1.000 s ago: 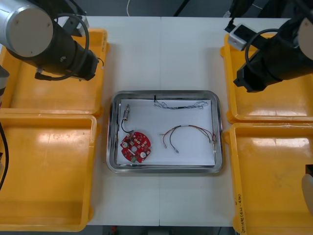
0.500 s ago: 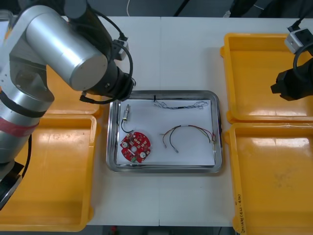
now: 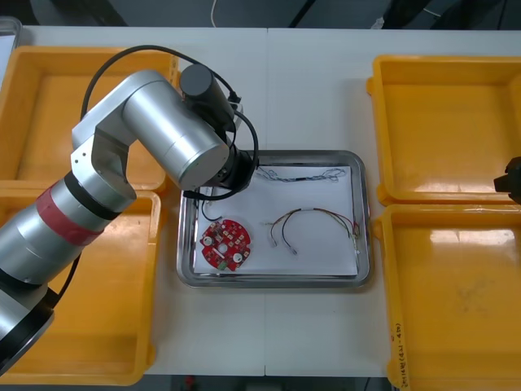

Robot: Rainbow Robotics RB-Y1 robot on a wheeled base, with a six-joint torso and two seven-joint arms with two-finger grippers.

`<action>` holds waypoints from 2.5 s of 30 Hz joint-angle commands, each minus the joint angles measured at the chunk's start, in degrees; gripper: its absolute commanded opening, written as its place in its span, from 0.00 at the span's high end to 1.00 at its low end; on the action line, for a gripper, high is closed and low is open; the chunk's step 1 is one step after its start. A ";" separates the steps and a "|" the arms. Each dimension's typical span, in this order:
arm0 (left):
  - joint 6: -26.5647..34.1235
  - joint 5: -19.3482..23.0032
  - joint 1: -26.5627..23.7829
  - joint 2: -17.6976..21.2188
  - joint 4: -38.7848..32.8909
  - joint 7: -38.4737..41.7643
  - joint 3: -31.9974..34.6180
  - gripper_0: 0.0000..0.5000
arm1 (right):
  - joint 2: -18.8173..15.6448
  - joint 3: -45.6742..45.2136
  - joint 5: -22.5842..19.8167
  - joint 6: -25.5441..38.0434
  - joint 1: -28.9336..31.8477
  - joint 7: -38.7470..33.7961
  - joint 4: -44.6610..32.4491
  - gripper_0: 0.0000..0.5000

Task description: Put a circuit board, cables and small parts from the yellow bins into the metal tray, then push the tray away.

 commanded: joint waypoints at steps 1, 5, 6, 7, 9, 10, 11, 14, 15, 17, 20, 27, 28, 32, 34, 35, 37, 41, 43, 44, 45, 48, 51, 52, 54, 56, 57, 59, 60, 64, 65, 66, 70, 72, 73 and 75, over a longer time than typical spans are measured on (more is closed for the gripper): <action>-3.64 -1.32 -2.30 -2.49 2.04 2.04 -2.47 1.00 | -1.98 -3.08 -0.92 0.17 4.13 -1.99 -2.97 0.00; -5.05 -1.76 -2.30 -2.84 3.27 2.39 -3.96 1.00 | -1.98 -4.40 -1.36 0.17 6.85 -2.69 -3.76 0.00; -5.23 -1.76 -2.30 -2.84 3.45 2.65 -4.32 1.00 | -1.98 -4.66 -1.45 0.17 7.56 -2.87 -4.11 0.00; -5.23 -1.76 -2.30 -2.84 3.53 2.65 -4.49 1.00 | -1.98 -4.93 -1.62 0.17 8.08 -3.04 -4.38 0.00; -5.23 -1.76 -2.30 -2.84 3.62 2.74 -4.49 0.99 | -1.98 -5.02 -1.71 0.17 8.70 -3.22 -4.55 0.00; -5.23 -1.76 -2.30 -2.93 3.80 2.83 -4.93 1.00 | -1.90 -5.10 -1.97 0.17 9.58 -3.57 -4.73 0.00; -5.23 -1.76 -2.30 -2.84 3.97 2.92 -5.11 1.00 | -1.81 -5.10 -2.06 0.17 10.02 -3.75 -4.73 0.00; -5.49 -1.67 -2.30 -2.93 4.59 2.92 -5.63 1.00 | -1.02 -5.54 -2.50 0.17 10.98 -4.10 -4.82 0.00; -5.49 -1.76 -2.30 -2.84 4.76 3.00 -5.63 1.00 | -0.67 -5.81 -2.50 0.17 11.07 -4.19 -4.82 0.00; -5.49 -1.76 -2.30 -2.84 4.85 3.09 -5.63 1.00 | 0.04 -6.25 -2.59 0.17 11.51 -4.54 -4.82 0.00; -5.49 -1.76 -2.30 -2.84 4.85 3.09 -5.63 1.00 | 0.92 -6.51 -2.59 0.17 12.04 -5.15 -4.82 0.00; -5.49 -1.76 -2.21 -2.75 4.85 3.18 -5.63 0.13 | 3.73 -7.83 -2.85 0.17 12.92 -6.38 -4.82 0.00; -5.49 -1.76 -2.21 -2.75 4.85 3.18 -5.63 0.03 | 3.90 -8.00 -2.94 0.17 12.92 -6.47 -4.82 0.00; -5.49 -1.76 -2.21 -2.67 4.76 3.53 -5.63 0.00 | 4.87 -8.53 -3.03 0.17 13.09 -6.56 -4.99 0.00; -5.49 -1.76 -2.30 -2.67 4.68 3.79 -5.46 0.00 | 5.14 -8.53 -3.03 0.17 13.44 -6.82 -5.34 0.00; -5.49 -1.76 -2.30 -2.67 4.50 3.88 -5.20 0.00 | 5.22 -8.53 -3.03 0.17 13.53 -6.91 -5.52 0.00; -5.40 -1.76 -2.30 -2.40 3.80 4.15 -4.67 0.00 | 5.49 -8.53 -3.12 0.17 13.88 -7.09 -6.05 0.00; -3.64 -1.67 -2.30 -1.96 1.51 4.67 -2.91 0.00 | 5.57 -8.53 -3.29 0.17 14.24 -7.26 -6.49 0.00; -1.62 -1.59 -2.30 -1.61 -0.51 4.85 -1.50 0.00 | 5.66 -8.53 -3.38 0.17 14.50 -7.18 -6.66 0.00; -0.22 -1.59 -2.30 -1.44 -1.74 4.94 -0.45 0.00 | 5.66 -8.53 -3.47 0.17 14.50 -7.26 -6.75 0.00; 0.84 -1.59 -2.30 -1.17 -2.80 4.94 0.17 0.00 | 5.57 -8.53 -3.47 0.17 14.59 -7.26 -6.84 0.00; 5.06 -1.32 -2.21 -0.47 -6.49 5.11 2.98 0.00 | 5.57 -8.53 -3.73 0.17 14.68 -7.26 -7.01 0.00; 9.71 0.61 -2.30 0.67 -9.91 5.03 6.58 0.00 | 5.57 -8.53 -3.73 0.17 14.76 -7.26 -7.01 0.00; 10.42 1.14 -2.30 0.94 -10.71 4.94 7.37 0.00 | 5.57 -8.53 -3.73 0.17 14.76 -7.26 -7.01 0.00; 14.02 3.16 -2.21 2.17 -13.34 4.85 10.63 0.00 | 5.57 -8.53 -3.82 0.17 14.76 -7.35 -7.45 0.00; 16.48 4.39 -2.12 3.31 -15.10 4.67 12.65 0.00 | 5.57 -8.53 -3.73 0.17 14.76 -7.44 -7.81 0.00; 17.80 5.36 -1.86 4.01 -15.98 4.50 13.97 0.00 | 5.57 -8.53 -3.55 0.17 14.76 -7.53 -7.89 0.00; 19.38 6.76 -1.15 5.24 -17.56 4.32 16.07 0.00 | 5.49 -8.53 -3.82 0.17 14.76 -7.61 -8.16 0.00; 20.26 7.55 -0.71 6.21 -18.53 4.15 17.30 0.00 | 5.31 -8.53 -3.82 0.17 14.68 -7.61 -8.25 0.00; 22.95 10.19 1.66 9.46 -21.25 3.18 21.44 0.00 | 5.05 -8.44 -4.26 0.17 14.76 -7.35 -9.12 0.00; 22.95 10.63 2.01 9.90 -21.69 3.09 22.05 0.00 | 5.05 -8.36 -4.26 0.17 14.76 -7.35 -9.21 0.00; 22.95 11.51 2.80 10.78 -22.31 2.30 23.37 0.00 | 4.96 -8.09 -4.26 0.17 14.76 -7.44 -9.65 0.00; 22.95 14.58 5.09 13.33 -23.36 -1.57 28.03 0.00 | 4.52 -6.60 -4.35 0.17 14.76 -7.53 -11.15 0.00; 22.95 16.43 6.41 14.65 -23.71 -3.50 31.10 0.00 | 4.43 -5.10 -4.61 0.17 14.76 -7.35 -11.67 0.00; 22.95 16.78 6.76 15.00 -23.71 -4.03 31.81 0.00 | 4.34 -4.58 -4.70 0.17 14.68 -7.35 -12.02 0.00; 22.95 18.01 8.16 16.14 -23.89 -5.96 34.44 0.00 | 4.17 -2.56 -4.87 0.17 14.76 -7.61 -13.78 0.00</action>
